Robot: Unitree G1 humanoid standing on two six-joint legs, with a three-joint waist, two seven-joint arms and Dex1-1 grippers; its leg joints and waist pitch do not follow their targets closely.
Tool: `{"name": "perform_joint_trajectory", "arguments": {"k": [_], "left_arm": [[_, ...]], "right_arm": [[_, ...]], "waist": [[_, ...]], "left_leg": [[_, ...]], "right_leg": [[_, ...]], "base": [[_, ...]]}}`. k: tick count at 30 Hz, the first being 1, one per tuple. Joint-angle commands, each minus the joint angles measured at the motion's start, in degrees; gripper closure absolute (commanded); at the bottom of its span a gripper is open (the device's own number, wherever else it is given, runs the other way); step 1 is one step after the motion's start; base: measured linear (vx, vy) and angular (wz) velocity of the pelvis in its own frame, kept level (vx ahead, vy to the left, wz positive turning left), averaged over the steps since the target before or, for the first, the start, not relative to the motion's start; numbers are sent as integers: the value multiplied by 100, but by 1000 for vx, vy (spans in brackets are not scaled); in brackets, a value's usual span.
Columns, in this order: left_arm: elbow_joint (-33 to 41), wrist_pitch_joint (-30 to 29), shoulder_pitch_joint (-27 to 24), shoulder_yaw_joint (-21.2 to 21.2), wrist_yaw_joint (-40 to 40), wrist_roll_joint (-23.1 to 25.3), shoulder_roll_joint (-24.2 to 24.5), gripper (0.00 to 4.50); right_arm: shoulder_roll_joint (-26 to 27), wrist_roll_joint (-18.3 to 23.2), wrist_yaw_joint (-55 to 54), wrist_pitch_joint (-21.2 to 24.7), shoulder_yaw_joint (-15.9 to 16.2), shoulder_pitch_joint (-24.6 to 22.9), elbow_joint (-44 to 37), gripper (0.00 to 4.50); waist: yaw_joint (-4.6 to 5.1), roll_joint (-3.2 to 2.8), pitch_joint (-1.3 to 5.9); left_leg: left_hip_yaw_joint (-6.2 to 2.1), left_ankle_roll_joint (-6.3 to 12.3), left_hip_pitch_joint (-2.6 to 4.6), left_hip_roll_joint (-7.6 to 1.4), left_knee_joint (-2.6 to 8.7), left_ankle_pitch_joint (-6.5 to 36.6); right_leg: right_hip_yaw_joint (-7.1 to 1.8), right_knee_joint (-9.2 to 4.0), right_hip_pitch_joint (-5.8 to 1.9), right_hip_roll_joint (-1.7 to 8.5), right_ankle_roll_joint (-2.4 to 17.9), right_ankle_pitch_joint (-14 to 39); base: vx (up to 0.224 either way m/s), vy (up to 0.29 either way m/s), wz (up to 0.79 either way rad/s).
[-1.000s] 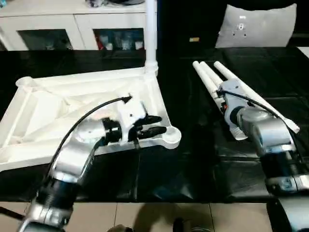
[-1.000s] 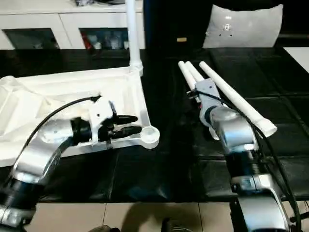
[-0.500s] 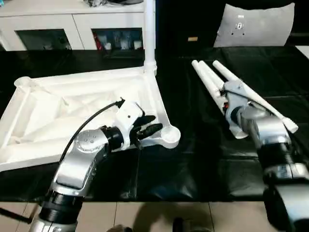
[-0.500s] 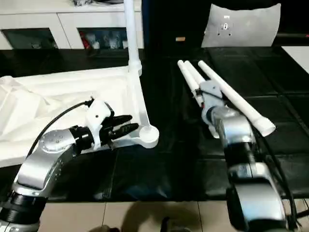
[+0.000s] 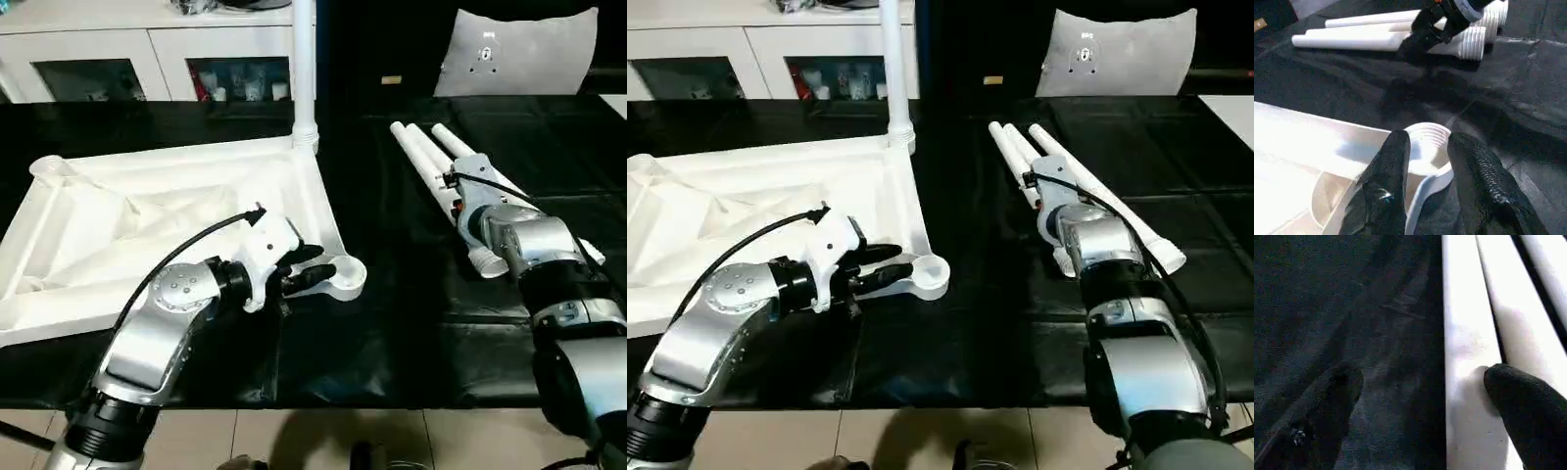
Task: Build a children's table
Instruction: Pick table leg
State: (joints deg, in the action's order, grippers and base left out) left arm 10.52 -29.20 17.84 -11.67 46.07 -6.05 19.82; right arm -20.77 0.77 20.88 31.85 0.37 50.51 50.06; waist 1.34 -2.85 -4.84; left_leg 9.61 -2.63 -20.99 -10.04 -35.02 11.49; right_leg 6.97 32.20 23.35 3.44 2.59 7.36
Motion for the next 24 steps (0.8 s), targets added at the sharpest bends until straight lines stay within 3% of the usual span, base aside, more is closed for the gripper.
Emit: {"name": "perform_joint_trajectory", "arguments": {"k": [1, 9, 17, 21, 24], "left_arm": [[149, -88, -49, -13, 40, -77, 63, 297], [126, -60, -30, -92, 29, -38, 150, 297], [171, -117, -25, -219, 132, -94, 268, 297], [198, -147, -29, -231, 132, -123, 302, 297], [226, -175, -56, -250, 142, -135, 321, 297]], "right_arm": [[-2, 132, 156, -14, -56, 142, 45, 0], [-139, 42, -34, -151, -175, 347, 118, 0], [28, -79, 525, -37, 162, 248, 636, 0], [108, -108, 507, -21, 193, 276, 845, 0], [164, -36, 624, 104, 169, 348, 947, 0]], "waist": [[-5, 82, 484], [-27, 62, 505], [-27, 63, 510], [-28, 75, 487], [-13, 75, 460]], "left_leg": [[-81, 600, 19, -248, 303, 798], [-77, 569, 24, -243, 291, 737], [-80, 606, -17, -248, 283, 761], [-71, 542, 8, -247, 272, 872], [-79, 457, 30, -236, 262, 1106]], "right_leg": [[-276, -365, -369, 450, 840, 2276], [-281, -351, -363, 443, 862, 2221], [-272, -326, -388, 447, 964, 2134], [-278, -361, -354, 458, 918, 2409], [-256, -397, -331, 451, 776, 2786]], "base": [[0, 0, 0], [0, 0, 0], [0, 0, 0], [0, 0, 0], [0, 0, 0]]}}
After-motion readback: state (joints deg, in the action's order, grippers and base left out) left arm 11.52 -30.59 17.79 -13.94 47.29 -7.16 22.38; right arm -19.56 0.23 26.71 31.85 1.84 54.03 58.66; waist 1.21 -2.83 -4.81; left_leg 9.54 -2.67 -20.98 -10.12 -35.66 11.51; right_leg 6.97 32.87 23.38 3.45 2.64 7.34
